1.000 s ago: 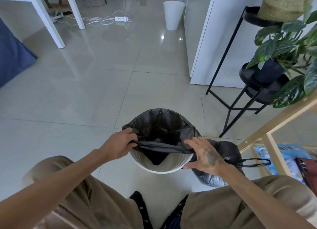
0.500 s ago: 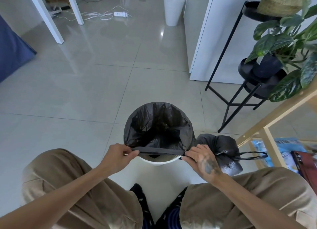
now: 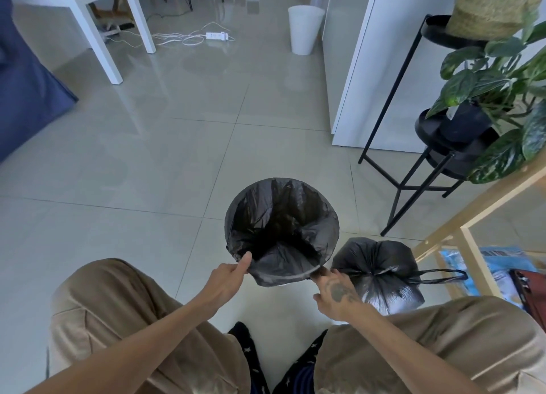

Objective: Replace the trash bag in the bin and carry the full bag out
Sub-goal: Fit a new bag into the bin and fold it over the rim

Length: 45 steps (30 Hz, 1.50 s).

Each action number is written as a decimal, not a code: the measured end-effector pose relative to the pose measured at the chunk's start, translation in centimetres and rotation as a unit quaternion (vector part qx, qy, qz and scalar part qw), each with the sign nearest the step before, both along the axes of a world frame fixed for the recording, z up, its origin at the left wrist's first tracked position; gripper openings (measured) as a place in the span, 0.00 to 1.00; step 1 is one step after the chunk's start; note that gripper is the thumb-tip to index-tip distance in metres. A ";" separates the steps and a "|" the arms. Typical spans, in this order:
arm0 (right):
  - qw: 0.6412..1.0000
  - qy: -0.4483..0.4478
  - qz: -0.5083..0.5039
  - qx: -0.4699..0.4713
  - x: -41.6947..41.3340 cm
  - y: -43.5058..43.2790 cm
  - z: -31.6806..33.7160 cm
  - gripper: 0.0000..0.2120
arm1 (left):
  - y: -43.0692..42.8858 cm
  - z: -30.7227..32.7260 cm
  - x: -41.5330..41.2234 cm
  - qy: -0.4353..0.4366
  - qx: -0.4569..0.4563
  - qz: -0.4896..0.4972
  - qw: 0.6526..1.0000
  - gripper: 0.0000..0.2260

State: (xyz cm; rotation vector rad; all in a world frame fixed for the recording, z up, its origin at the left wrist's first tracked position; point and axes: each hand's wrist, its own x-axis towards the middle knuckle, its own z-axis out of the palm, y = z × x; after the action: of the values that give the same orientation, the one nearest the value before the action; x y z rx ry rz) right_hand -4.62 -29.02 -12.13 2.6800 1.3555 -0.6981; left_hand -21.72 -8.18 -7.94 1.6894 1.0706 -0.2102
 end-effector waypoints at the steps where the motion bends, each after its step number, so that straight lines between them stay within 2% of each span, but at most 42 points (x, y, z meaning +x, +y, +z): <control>1: 1.000 0.022 -0.011 0.001 -0.2 0.2 -0.1 0.24 | -0.2 -0.3 0.0 -0.001 -0.018 0.003 1.000 0.28; 4: 0.983 0.102 -0.120 0.089 0.3 0.0 0.1 0.25 | -0.2 -0.3 0.2 -0.004 -0.029 0.067 0.997 0.35; 6: 0.955 0.083 -0.239 0.156 1.8 -0.5 0.9 0.21 | 0.5 0.2 0.6 -0.035 0.006 0.179 0.983 0.38; 8: 0.904 0.062 -0.338 0.256 3.3 -0.6 2.5 0.15 | 1.6 1.2 1.4 -0.062 0.038 0.289 0.955 0.37; 10: 0.842 0.096 -0.395 0.354 4.1 0.2 4.0 0.13 | 2.6 1.9 2.5 -0.100 0.058 0.324 0.939 0.30; 12: 0.794 0.173 -0.416 0.407 4.4 1.8 4.8 0.20 | 3.1 2.1 4.0 -0.147 0.049 0.310 0.938 0.24; 14: 0.751 0.255 -0.437 0.425 4.0 3.4 4.6 0.27 | 3.4 1.3 5.3 -0.186 -0.006 0.297 0.937 0.32; 16: 0.690 0.325 -0.476 0.437 3.5 4.8 3.6 0.29 | 3.5 0.3 6.4 -0.207 -0.089 0.317 0.921 0.38; 17: 0.657 0.354 -0.496 0.444 3.2 5.3 3.0 0.32 | 3.4 0.1 6.7 -0.222 -0.128 0.330 0.908 0.38; 19: 0.606 0.399 -0.520 0.451 3.5 5.3 1.0 0.47 | 3.3 0.0 7.3 -0.249 -0.177 0.338 0.890 0.36; 20: 0.589 0.416 -0.525 0.452 3.9 5.3 -0.1 0.52 | 3.3 0.2 7.6 -0.258 -0.186 0.337 0.886 0.37; 21: 0.571 0.419 -0.534 0.462 4.2 5.3 -1.2 0.54 | 3.5 -0.1 7.9 -0.261 -0.195 0.343 0.881 0.38; 26: 0.549 0.397 -0.564 0.472 3.4 6.2 0.3 0.37 | 4.2 -1.9 8.4 -0.260 -0.244 0.372 0.857 0.45; 29: 0.530 0.401 -0.584 0.466 3.6 6.1 0.0 0.34 | 4.5 -2.2 8.6 -0.252 -0.263 0.383 0.849 0.46; 31: 0.555 0.382 -0.582 0.455 3.7 5.8 0.1 0.37 | 4.9 -2.4 8.7 -0.249 -0.260 0.381 0.852 0.46; 32: 0.580 0.340 -0.579 0.461 3.8 5.6 0.4 0.37 | 5.2 -2.3 8.8 -0.250 -0.252 0.383 0.853 0.45; 33: 0.618 0.261 -0.563 0.483 3.9 5.1 0.9 0.35 | 5.3 -2.3 8.9 -0.246 -0.239 0.389 0.855 0.44; 34: 0.672 0.155 -0.523 0.500 4.4 4.7 1.4 0.30 | 5.5 -2.3 9.0 -0.243 -0.225 0.399 0.855 0.43; 35: 0.726 0.050 -0.457 0.511 4.8 4.7 2.4 0.26 | 5.6 -2.0 9.0 -0.240 -0.211 0.415 0.852 0.42; 36: 0.771 -0.018 -0.369 0.519 5.4 5.1 3.5 0.23 | 5.9 -2.1 9.1 -0.242 -0.196 0.432 0.846 0.41; 37: 0.813 -0.042 -0.273 0.513 6.0 6.0 4.4 0.21 | 6.1 -2.3 9.2 -0.246 -0.189 0.443 0.841 0.41; 38: 0.856 -0.020 -0.183 0.482 6.2 7.2 5.1 0.19 | 6.1 -2.6 9.2 -0.248 -0.193 0.442 0.840 0.41; 39: 0.903 0.027 -0.113 0.413 6.3 8.8 5.2 0.20 | 5.9 -2.8 9.3 -0.246 -0.207 0.431 0.843 0.41; 41: 0.974 0.113 -0.007 0.195 5.7 11.7 5.0 0.23 | 5.6 -3.3 9.4 -0.241 -0.261 0.406 0.842 0.42; 43: 0.987 0.145 0.064 -0.017 5.0 13.4 3.7 0.27 | 5.5 -3.5 9.7 -0.252 -0.302 0.391 0.832 0.43; 45: 0.966 0.194 0.082 -0.149 4.5 13.6 2.3 0.31 | 5.6 -3.4 9.9 -0.257 -0.315 0.392 0.825 0.42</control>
State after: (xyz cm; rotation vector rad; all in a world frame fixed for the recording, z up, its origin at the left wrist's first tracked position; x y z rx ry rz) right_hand -0.09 -15.42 -9.78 2.2435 1.3892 -1.3382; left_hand -11.87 -2.59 -11.30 0.5616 1.0311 0.3784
